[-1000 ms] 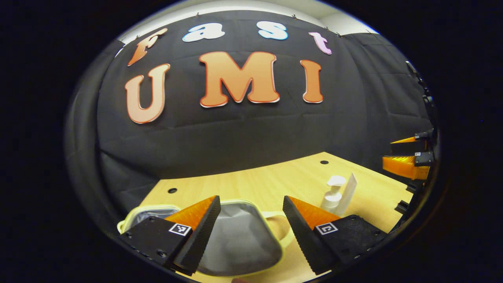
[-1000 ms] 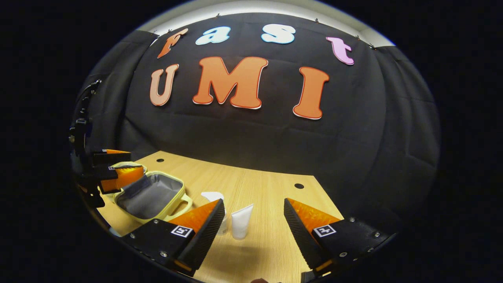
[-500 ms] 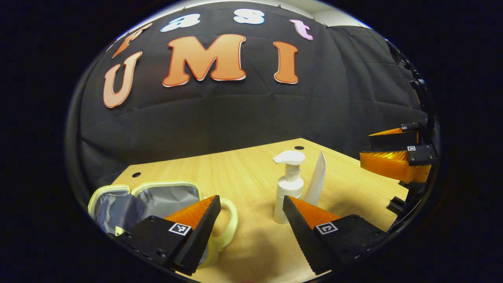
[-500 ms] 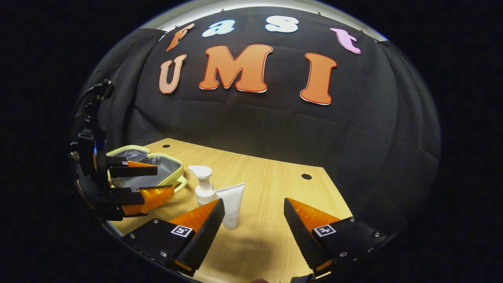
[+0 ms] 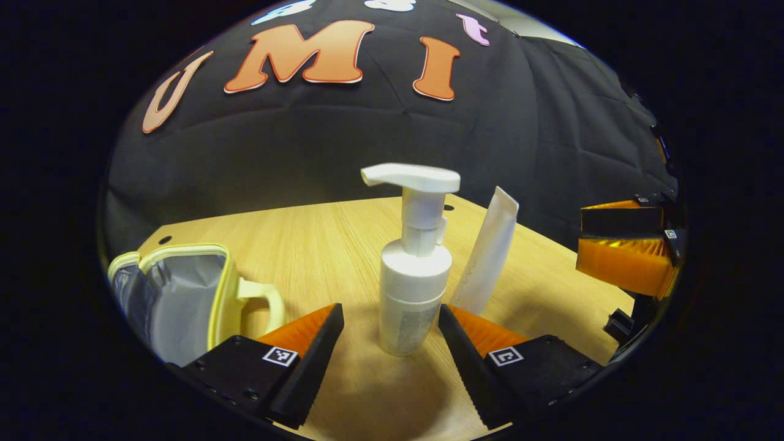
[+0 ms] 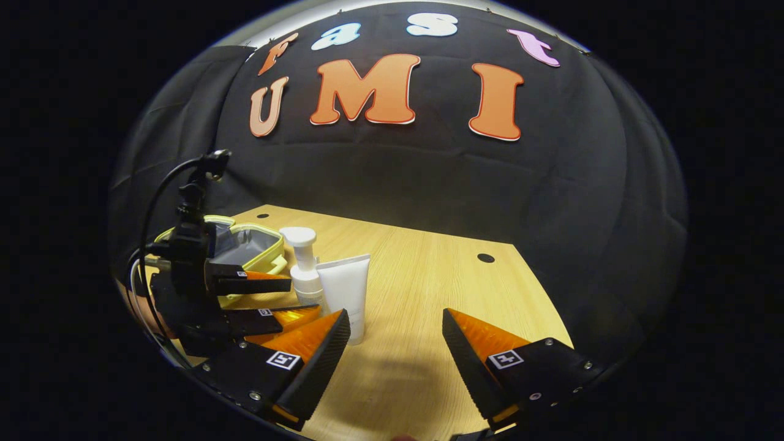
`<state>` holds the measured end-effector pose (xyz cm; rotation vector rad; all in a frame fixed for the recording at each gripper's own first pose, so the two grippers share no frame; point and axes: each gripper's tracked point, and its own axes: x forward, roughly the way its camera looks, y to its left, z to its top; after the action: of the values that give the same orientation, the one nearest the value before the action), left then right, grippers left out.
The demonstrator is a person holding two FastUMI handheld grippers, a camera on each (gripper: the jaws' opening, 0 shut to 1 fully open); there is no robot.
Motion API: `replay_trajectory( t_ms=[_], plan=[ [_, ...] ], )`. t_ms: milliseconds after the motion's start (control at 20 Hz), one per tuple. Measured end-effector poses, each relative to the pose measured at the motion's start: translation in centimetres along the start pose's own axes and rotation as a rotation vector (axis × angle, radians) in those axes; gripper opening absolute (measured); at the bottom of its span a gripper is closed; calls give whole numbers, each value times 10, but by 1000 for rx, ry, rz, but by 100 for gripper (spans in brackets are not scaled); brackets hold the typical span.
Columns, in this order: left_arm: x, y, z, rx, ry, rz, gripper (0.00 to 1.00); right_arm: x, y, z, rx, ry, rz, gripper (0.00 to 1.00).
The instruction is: First open the suitcase, pack the skin care products into it, and then close the suitcase.
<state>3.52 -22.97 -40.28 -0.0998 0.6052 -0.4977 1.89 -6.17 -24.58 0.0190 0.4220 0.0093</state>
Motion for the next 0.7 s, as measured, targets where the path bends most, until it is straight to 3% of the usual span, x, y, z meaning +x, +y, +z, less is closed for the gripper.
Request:
replay_trajectory(
  t_ms=[150, 300, 350, 500, 700],
  plan=[
    [19, -7, -1, -4, -4, -46, 87, 14, 8, -10, -8, 24, 46, 96],
    [24, -11, 1, 7, -12, -59, 65, 28, 14, -22, -24, 58, 65, 96],
    [25, -11, 2, 12, -19, -60, 62, 32, 17, -25, -25, 54, 78, 96],
    [14, 0, 10, -13, -50, -29, 59, 44, 31, -35, -24, 74, 135, 96],
    [-22, 20, 38, -55, -89, 22, 59, 64, 41, -37, -35, 79, 147, 96]
  ],
)
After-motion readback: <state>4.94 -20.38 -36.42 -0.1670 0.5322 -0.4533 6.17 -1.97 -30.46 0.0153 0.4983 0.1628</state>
